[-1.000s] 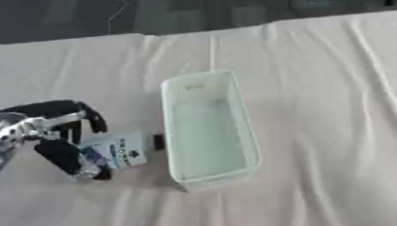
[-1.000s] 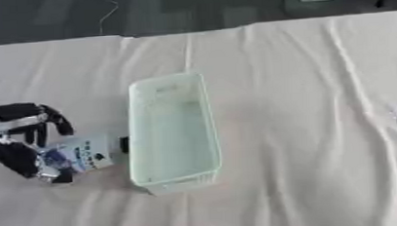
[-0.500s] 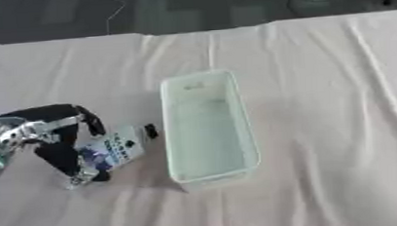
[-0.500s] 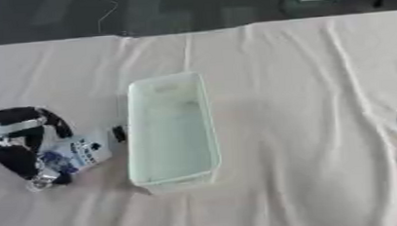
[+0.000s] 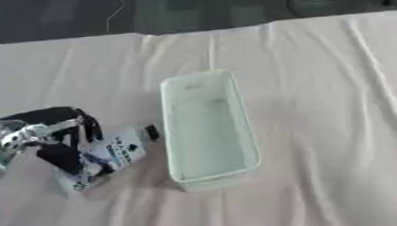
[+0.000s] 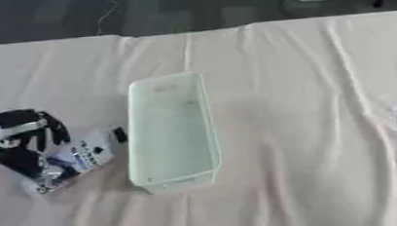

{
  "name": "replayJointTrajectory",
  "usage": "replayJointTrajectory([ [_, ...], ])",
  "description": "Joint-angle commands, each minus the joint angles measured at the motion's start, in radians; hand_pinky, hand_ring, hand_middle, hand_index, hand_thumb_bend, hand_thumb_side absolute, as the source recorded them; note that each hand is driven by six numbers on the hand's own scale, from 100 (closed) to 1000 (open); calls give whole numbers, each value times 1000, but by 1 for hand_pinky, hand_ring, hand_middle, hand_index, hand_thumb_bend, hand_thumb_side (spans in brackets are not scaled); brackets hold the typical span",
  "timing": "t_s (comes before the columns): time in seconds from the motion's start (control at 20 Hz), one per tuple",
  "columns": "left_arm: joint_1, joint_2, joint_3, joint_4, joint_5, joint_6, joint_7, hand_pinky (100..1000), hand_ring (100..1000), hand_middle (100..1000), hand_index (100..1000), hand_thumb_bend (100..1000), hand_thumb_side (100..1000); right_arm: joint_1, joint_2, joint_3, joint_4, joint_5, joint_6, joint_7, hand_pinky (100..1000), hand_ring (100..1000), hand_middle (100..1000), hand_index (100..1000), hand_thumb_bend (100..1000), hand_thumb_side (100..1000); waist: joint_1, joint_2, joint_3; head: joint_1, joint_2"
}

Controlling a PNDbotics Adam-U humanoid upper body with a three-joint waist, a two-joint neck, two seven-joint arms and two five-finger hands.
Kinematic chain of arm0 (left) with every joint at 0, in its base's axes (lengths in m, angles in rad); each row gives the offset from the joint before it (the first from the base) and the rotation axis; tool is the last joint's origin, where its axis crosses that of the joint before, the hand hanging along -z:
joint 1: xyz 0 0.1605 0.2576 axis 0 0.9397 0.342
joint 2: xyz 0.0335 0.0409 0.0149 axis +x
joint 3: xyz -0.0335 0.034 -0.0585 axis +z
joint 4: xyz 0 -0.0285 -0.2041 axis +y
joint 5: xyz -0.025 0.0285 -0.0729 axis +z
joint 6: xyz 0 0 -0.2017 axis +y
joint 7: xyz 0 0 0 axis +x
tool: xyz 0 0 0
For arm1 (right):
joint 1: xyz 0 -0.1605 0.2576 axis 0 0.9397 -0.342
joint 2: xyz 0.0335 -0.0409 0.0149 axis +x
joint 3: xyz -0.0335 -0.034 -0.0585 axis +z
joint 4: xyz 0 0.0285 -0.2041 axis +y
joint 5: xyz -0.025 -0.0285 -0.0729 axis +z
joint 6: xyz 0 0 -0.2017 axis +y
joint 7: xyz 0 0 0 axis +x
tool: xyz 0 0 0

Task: Pick up objects on the table and place them in the box.

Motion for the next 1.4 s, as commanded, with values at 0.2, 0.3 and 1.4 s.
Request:
replayJointTrajectory([
  [0.2,-8,40,25,-35,-17,14,36,100,100,170,403,100,724,-5,-14,-4,-13,2,-73,76,159,318,409,533,100,1000,1,-11,5,2,-1],
  [0.3,-5,43,28,-41,-29,10,46,100,100,149,399,100,721,-4,-14,-4,-13,2,-74,77,159,318,409,533,100,1000,1,-11,6,1,-1],
  [1.4,-30,19,15,39,-82,116,-241,554,720,747,834,548,501,-6,-15,-4,-13,3,-75,74,160,318,409,532,100,1000,1,-11,4,-3,-1],
])
